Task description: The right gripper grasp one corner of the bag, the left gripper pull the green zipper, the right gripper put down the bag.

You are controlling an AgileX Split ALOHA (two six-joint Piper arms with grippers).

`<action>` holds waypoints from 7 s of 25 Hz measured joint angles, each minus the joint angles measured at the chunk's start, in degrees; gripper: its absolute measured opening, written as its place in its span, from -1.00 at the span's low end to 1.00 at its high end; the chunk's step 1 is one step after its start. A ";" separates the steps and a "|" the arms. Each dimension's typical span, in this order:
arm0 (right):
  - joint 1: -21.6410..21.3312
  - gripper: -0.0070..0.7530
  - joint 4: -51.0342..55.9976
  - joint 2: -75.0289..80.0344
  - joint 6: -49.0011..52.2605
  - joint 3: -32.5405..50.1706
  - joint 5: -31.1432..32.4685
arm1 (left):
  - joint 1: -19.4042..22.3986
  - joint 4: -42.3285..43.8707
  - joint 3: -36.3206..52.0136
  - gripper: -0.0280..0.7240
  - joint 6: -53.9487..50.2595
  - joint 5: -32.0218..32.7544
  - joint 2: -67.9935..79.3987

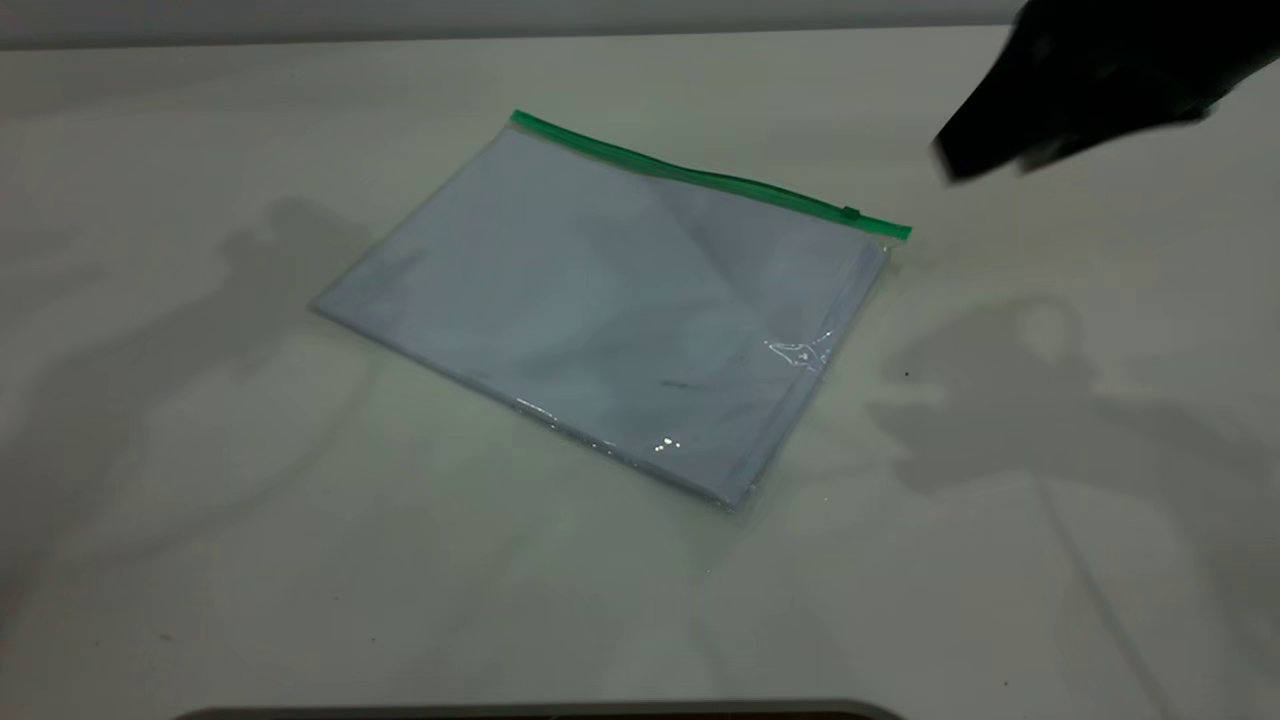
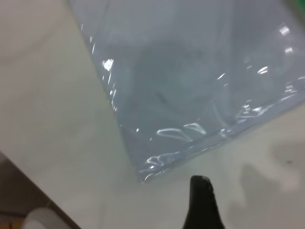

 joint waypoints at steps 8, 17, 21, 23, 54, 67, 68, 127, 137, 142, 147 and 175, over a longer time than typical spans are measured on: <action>0.33 0.54 13.94 12.88 -13.82 -5.56 2.78 | -1.96 1.46 -3.85 0.62 2.45 2.84 4.45; -0.23 0.54 22.14 21.06 -17.53 -12.68 2.90 | -2.34 1.46 -3.97 0.62 6.88 2.97 5.08; -2.44 0.54 24.58 24.32 -17.75 -13.97 3.26 | -2.34 1.51 -3.97 0.62 7.49 3.04 5.21; -4.42 0.54 25.63 25.70 -17.98 -14.15 4.50 | -2.34 1.51 -4.03 0.62 7.68 3.04 5.21; -8.53 0.54 30.15 38.38 -23.53 -21.85 9.77 | -2.34 1.28 -4.19 0.62 7.96 2.93 5.21; -8.14 0.42 37.08 41.05 -29.05 -22.15 16.13 | -2.34 1.27 -4.19 0.62 7.96 2.88 5.21; -7.87 0.38 37.19 41.05 -29.30 -22.15 16.13 | -2.34 1.27 -4.19 0.62 7.96 2.88 5.21; 2.59 -0.89 16.05 25.72 -36.85 -22.22 1.55 | -16.51 0.94 -13.35 0.61 41.09 6.24 21.07; 2.59 -0.89 15.13 22.85 -40.26 -22.22 6.66 | -17.15 -4.10 -13.42 0.61 49.35 6.11 23.83; 2.59 -0.89 15.00 22.28 -41.37 -22.20 8.07 | -17.88 -4.86 -13.42 0.61 51.04 3.65 24.10; 2.59 -0.89 14.94 22.28 -41.55 -22.20 8.65 | -18.06 -5.13 -13.45 0.59 52.82 2.72 24.22; 7.15 -0.89 16.22 22.28 -44.90 -22.20 4.26 | -18.55 -12.04 -15.18 0.16 58.54 2.67 27.43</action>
